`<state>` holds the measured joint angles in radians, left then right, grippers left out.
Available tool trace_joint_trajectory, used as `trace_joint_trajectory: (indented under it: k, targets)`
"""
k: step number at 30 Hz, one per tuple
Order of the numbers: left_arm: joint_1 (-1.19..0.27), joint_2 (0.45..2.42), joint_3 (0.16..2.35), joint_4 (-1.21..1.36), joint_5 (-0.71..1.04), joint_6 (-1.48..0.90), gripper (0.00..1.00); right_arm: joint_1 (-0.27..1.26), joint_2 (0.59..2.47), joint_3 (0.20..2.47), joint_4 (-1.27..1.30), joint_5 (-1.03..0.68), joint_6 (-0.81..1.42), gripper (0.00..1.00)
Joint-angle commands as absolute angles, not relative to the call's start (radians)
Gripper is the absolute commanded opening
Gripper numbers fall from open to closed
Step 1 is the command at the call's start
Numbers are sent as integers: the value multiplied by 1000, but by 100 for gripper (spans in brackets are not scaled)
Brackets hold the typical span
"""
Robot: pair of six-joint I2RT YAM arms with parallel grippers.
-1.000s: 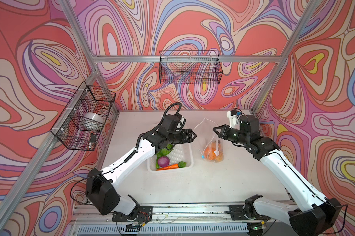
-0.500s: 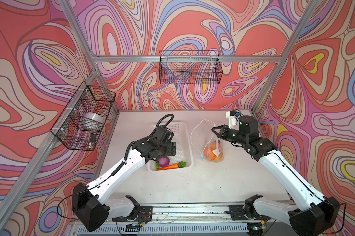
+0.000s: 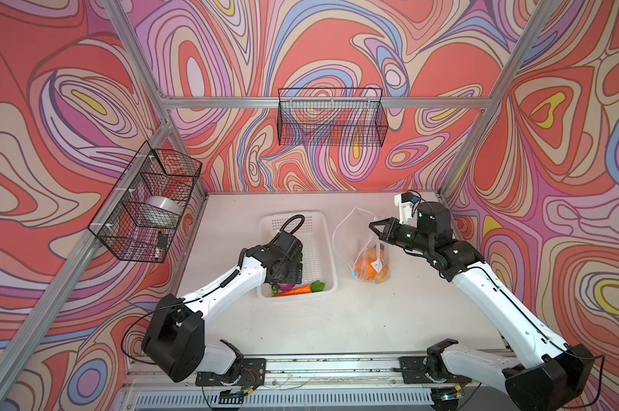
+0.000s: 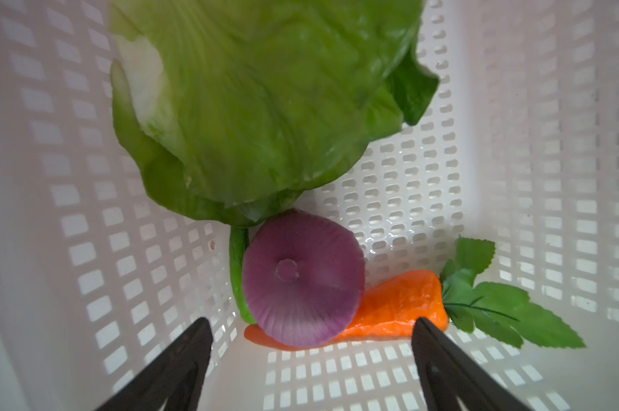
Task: Place the food in the zip-top bag and seal the zipper
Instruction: 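Move the left gripper into the basket and grasp the purple onion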
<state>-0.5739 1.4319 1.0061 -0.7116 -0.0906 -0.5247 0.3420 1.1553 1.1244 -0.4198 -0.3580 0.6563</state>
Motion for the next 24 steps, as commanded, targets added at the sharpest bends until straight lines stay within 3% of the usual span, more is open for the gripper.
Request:
trace_joint_trajectory:
  k: [1,20,24]
  targets:
    - [-564,1469,992,-673,-71,-534,91,347,1136,1120,-425,-350,659,0]
    - [-541,1673,1000,-560,-14,-540,85,347,1131,1115,-436,-345,651,0]
    - [-542,1684,1003,-563,-15,-535,77,347,1131,1117,-438,-342,652,0]
